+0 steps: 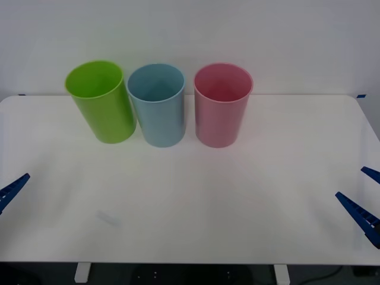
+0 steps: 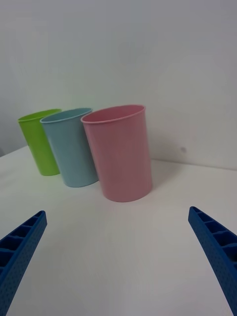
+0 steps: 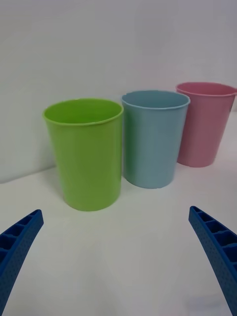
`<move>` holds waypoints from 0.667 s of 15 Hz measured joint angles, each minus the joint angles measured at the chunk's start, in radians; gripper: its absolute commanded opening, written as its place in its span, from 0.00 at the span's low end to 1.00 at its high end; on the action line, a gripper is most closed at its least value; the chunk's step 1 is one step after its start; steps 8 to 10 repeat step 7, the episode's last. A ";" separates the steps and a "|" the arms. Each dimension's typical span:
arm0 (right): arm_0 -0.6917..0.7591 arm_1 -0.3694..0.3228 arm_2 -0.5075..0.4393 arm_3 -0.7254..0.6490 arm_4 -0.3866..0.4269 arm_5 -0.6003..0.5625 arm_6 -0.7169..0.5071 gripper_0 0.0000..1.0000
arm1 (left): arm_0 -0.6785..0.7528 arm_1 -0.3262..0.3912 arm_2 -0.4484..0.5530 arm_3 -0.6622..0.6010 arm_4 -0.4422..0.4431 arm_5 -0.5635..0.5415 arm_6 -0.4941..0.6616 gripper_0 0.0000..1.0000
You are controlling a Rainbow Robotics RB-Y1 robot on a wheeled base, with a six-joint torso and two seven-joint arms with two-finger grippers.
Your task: Grasp the object on the table and drop it into the matching bin: aluminum can to the light blue bin, PET bottle to the pink bin.
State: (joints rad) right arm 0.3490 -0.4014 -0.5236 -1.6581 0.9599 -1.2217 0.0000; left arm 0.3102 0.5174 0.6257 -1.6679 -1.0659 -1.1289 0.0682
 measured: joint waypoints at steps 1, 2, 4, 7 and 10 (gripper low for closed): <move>0.000 0.000 0.000 0.000 0.000 0.000 0.000 1.00 | 0.008 0.000 0.000 0.000 0.003 -0.001 0.001 1.00; 0.000 0.000 0.000 0.000 0.000 0.000 0.000 1.00 | 0.014 0.001 -0.002 0.000 0.007 -0.002 0.002 1.00; 0.000 0.000 0.000 0.000 0.000 0.000 0.000 1.00 | 0.016 0.000 -0.009 0.000 0.010 -0.002 0.006 1.00; 0.000 0.000 0.000 0.000 0.000 0.000 0.000 1.00 | 0.021 0.000 -0.017 0.000 0.011 -0.002 0.010 1.00; 0.000 0.000 0.000 0.000 0.000 0.000 0.000 1.00 | 0.021 0.000 -0.017 0.000 0.011 -0.002 0.010 1.00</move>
